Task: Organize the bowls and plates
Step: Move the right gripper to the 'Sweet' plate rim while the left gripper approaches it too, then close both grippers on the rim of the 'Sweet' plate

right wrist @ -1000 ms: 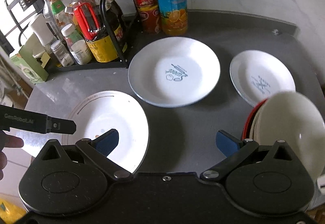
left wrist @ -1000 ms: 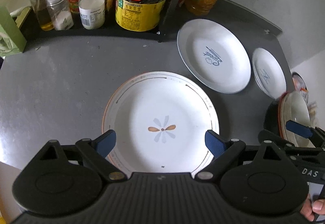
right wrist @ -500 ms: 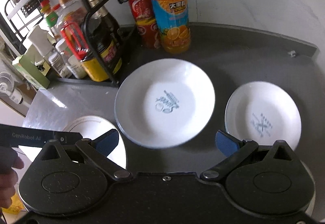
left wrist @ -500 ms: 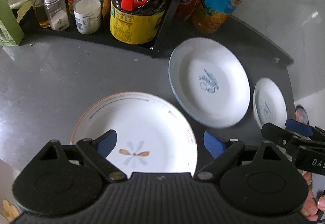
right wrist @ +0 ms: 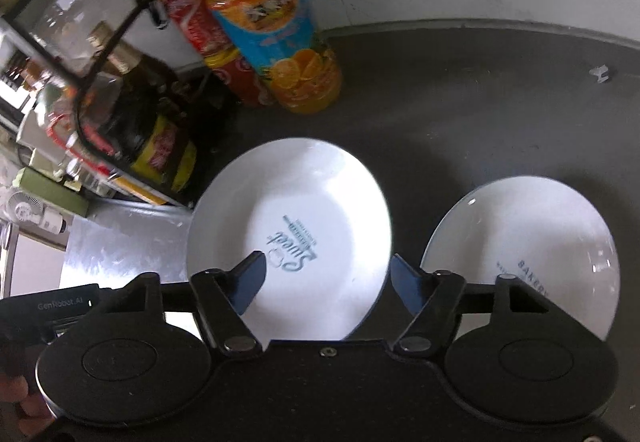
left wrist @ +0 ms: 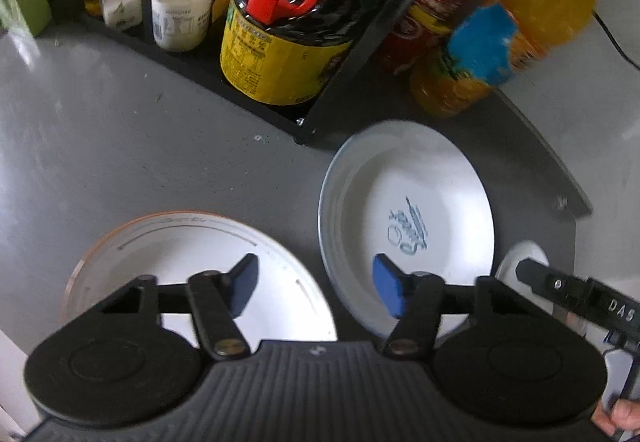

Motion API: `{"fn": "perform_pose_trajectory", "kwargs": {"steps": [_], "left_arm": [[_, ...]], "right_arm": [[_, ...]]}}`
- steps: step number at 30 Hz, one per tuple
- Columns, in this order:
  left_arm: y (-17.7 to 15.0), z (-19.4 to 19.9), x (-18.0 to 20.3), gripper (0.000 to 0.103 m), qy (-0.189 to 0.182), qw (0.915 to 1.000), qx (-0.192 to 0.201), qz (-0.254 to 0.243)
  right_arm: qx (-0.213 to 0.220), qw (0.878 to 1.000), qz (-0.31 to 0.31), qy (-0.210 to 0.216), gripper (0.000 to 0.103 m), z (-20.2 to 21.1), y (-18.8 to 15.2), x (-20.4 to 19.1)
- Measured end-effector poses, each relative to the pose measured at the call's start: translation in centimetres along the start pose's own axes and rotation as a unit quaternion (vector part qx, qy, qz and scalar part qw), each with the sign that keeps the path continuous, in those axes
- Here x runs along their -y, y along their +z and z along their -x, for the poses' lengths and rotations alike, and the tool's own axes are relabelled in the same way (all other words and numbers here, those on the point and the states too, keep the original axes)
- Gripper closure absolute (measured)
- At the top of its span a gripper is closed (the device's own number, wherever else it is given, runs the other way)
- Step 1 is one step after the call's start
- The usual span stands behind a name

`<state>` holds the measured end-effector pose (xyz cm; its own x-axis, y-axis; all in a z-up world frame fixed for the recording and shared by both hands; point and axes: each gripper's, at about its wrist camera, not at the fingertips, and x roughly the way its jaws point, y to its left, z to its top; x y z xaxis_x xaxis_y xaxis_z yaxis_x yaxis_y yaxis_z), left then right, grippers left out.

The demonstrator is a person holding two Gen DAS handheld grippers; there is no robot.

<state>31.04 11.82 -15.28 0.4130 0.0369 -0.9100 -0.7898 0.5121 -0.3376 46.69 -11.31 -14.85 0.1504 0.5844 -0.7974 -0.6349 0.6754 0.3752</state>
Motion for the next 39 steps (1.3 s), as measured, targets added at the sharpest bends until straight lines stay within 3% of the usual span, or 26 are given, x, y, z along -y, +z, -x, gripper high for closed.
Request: {"fn": "perform_pose_trajectory", "kwargs": {"steps": [4,23,34,39], "left_arm": [[0.8,-1.7,0.0,0.057,-0.003,0.9995,0.0,0.031],[2.0,-6.9,-1.2,0.088,-0.032,0.9948,-0.009,0.097],[1.5,-8.3,-3.0,0.094,-0.079,0.9852,-0.028,0.149],[1.7,-8.2,-2.8,0.094,-0.081,0.9861,-0.035,0.141]], "right_arm": [[-0.024,0.999,-0.025,0.01,0.053,-1.8,1.4,1.8],[-0.083,0.996,-0.043,0.007,0.074,-7.2,2.9,5.1],[-0.09,0.994,-0.054,0.014,0.084,-8.9,2.5,4.8],[-0.086,0.993,-0.076,0.014,0.087,-8.6,2.4,5.5]]}}
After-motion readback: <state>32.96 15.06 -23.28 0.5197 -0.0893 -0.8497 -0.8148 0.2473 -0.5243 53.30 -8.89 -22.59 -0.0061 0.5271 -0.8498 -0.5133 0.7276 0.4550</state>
